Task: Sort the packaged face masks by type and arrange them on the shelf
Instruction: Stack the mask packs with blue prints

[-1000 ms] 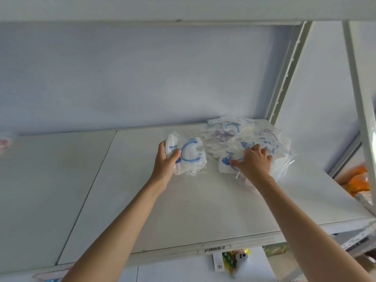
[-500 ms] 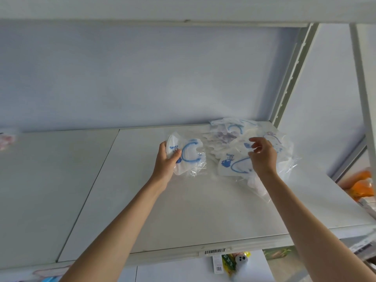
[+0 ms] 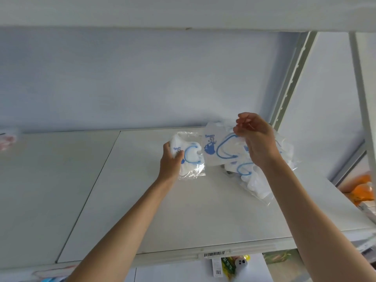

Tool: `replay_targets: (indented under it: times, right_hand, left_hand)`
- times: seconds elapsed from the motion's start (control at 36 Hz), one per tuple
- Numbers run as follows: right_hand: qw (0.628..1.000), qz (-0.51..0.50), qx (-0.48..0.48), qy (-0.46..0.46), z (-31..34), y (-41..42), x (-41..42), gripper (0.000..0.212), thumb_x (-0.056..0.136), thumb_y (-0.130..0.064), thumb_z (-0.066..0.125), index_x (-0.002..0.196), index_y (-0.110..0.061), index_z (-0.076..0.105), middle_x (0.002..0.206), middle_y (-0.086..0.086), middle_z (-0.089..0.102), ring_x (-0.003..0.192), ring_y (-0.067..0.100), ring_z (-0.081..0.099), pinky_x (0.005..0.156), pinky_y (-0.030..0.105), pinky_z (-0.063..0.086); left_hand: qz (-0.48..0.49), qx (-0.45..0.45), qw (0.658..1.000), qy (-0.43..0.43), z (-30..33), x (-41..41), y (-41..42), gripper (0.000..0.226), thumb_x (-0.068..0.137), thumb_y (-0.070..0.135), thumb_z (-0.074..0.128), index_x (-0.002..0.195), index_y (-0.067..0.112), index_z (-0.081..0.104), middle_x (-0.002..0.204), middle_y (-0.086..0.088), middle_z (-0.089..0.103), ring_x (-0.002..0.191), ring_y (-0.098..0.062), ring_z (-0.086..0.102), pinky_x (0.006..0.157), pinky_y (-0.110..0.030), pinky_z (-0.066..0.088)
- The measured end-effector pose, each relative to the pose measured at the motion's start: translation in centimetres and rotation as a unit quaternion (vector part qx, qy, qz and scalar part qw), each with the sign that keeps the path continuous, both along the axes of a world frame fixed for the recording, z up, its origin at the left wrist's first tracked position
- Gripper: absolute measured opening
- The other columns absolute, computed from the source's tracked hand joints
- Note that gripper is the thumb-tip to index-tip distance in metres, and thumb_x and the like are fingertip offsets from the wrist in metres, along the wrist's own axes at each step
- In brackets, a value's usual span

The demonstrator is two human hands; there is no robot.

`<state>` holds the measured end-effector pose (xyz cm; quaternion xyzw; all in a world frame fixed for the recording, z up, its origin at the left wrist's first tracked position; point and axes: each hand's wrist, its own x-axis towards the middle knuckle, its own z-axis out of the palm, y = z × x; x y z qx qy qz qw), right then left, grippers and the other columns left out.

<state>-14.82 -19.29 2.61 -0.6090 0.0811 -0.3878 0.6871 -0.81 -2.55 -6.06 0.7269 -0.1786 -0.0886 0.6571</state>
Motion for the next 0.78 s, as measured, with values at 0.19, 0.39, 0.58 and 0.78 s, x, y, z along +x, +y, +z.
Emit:
replay_targets:
  times: [0.19,0.39,0.58,0.78]
  right_hand:
    - [0.994,-0.034,-0.023,0.097,-2.7,1.2,2.6,0.04,0.073,0.025,0.058,0.083,-0.014,0.062,0.078,0.002,0.055,0.069,0.013,0.054,0.06,0.018,0.048]
    - [0.982,-0.116,-0.045,0.142,-5.1,2.8,4.0,0.04,0.074,0.002,0.075,0.104,-0.019,0.058,0.102,0.002,0.058,0.09,0.015,0.057,0.08,0.032,0.054]
    - [0.968,-0.016,0.034,0.246,-6.9,4.5,3.8,0.051,0.093,-0.028,0.06,0.138,-0.018,0.039,0.122,0.004,0.049,0.1,0.014,0.054,0.08,0.025,0.044]
    - [0.936,-0.12,-0.079,0.322,-8.5,6.2,5.3,0.028,0.09,-0.042,0.055,0.098,-0.015,0.051,0.085,0.005,0.059,0.083,0.028,0.061,0.077,0.046,0.053]
  left_hand:
    - [-0.072,-0.08,0.992,0.066,1.1,-1.3,0.0,0.02,0.101,0.03,0.047,0.12,0.024,0.042,0.101,0.009,0.061,0.082,-0.002,0.06,0.061,-0.021,0.048]
    - [-0.109,-0.108,0.987,0.058,0.5,-1.3,0.4,0.022,0.093,0.013,0.063,0.107,0.025,0.05,0.103,-0.003,0.066,0.089,-0.014,0.065,0.077,-0.03,0.053]
    - [-0.082,-0.126,0.988,0.043,0.6,-0.8,0.6,0.027,0.095,0.005,0.056,0.114,0.021,0.046,0.104,-0.003,0.061,0.09,-0.014,0.062,0.072,-0.017,0.051]
    - [-0.121,-0.101,0.986,0.048,0.0,-1.7,0.3,0.054,0.094,0.011,0.059,0.139,0.023,0.033,0.117,0.0,0.057,0.1,-0.01,0.061,0.092,-0.026,0.049]
